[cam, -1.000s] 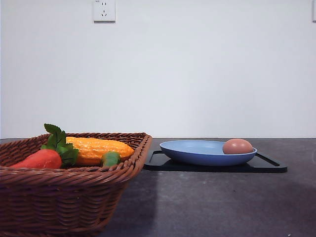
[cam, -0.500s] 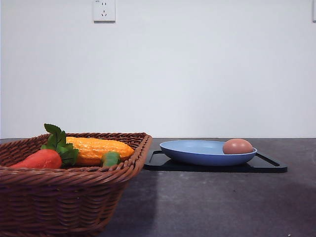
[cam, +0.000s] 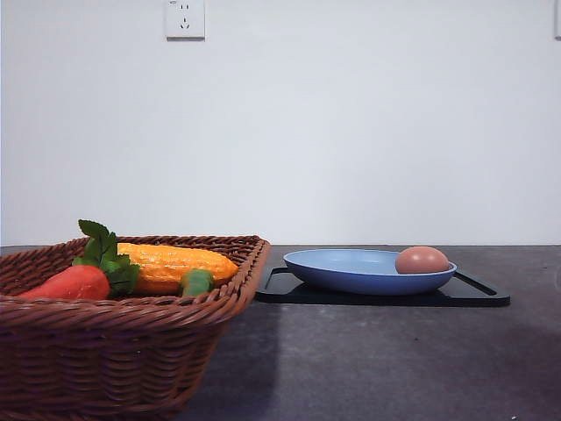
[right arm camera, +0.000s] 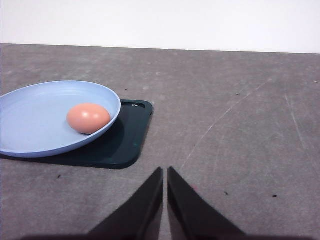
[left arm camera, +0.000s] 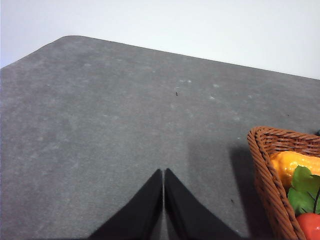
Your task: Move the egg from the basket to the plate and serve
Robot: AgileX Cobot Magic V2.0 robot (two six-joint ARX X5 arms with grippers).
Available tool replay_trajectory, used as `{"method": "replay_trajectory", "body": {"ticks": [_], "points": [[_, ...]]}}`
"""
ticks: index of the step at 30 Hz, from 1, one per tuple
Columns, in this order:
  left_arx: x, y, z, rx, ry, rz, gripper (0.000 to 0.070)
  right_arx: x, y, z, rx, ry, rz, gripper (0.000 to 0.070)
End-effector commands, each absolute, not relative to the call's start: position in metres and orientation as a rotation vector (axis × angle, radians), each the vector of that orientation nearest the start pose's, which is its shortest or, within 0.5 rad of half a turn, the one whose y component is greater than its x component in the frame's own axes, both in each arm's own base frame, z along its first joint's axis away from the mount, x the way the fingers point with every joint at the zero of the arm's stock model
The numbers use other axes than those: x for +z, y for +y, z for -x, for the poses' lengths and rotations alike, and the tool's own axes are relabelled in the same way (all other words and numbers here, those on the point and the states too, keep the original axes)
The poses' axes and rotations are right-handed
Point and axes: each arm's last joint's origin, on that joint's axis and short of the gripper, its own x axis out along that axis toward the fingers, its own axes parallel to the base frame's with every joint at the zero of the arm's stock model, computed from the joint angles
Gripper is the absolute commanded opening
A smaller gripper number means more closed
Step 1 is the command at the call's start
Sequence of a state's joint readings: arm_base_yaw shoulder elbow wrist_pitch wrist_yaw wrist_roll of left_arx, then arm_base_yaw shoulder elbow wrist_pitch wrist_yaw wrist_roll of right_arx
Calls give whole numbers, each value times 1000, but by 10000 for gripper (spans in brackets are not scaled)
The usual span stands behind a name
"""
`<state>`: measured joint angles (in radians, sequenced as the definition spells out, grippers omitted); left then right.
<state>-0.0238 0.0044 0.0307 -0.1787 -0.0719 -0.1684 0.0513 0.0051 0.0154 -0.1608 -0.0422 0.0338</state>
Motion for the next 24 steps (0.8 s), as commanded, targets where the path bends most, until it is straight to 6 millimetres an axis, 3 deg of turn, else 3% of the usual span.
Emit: {"method": "replay_trajectory", "body": {"ticks": [1, 24], "points": [[147, 0, -96, 60, 179, 160, 0, 152, 6, -96, 94, 147, -44, 0], [147, 0, -96, 60, 179, 160, 0, 152, 6, -96, 94, 147, -44, 0]]}}
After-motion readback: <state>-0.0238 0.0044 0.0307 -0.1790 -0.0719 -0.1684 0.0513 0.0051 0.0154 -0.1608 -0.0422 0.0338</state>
